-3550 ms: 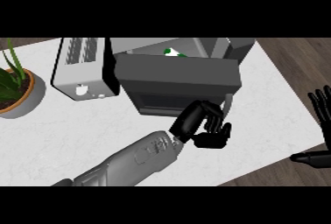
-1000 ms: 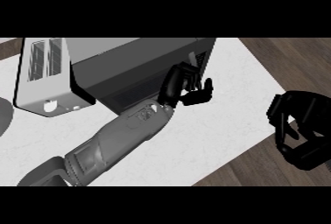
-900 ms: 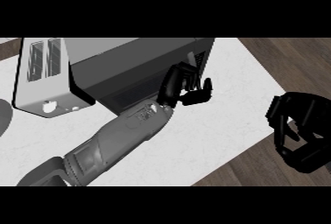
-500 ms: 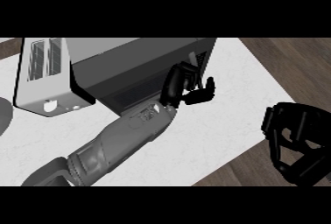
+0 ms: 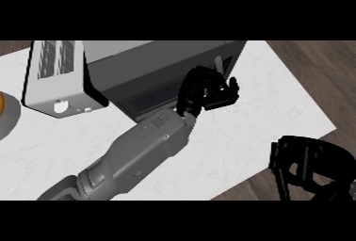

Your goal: Pick up the milk, place it into the microwave and close the microwave

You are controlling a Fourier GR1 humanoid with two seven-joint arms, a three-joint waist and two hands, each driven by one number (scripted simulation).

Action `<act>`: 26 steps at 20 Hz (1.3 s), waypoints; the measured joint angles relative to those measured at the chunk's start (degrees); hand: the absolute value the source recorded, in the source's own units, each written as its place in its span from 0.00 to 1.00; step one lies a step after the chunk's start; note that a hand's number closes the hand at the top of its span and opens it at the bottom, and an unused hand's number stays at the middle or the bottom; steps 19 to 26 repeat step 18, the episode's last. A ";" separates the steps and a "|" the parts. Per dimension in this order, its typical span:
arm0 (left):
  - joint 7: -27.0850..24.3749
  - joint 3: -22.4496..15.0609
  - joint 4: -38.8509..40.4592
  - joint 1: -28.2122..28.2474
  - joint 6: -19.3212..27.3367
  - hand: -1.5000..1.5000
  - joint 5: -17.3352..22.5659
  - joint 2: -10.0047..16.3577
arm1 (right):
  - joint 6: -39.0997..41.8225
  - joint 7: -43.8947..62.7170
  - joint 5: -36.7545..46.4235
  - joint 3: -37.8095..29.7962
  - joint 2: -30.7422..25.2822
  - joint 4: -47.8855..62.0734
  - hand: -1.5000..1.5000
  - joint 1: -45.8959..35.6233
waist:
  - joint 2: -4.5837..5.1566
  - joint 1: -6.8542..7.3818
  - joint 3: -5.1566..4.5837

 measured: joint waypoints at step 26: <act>-3.78 -2.18 2.38 2.18 -18.58 1.00 7.86 0.01 | -6.76 0.21 3.40 5.63 4.44 -10.57 1.00 10.67 | -1.43 4.72 0.08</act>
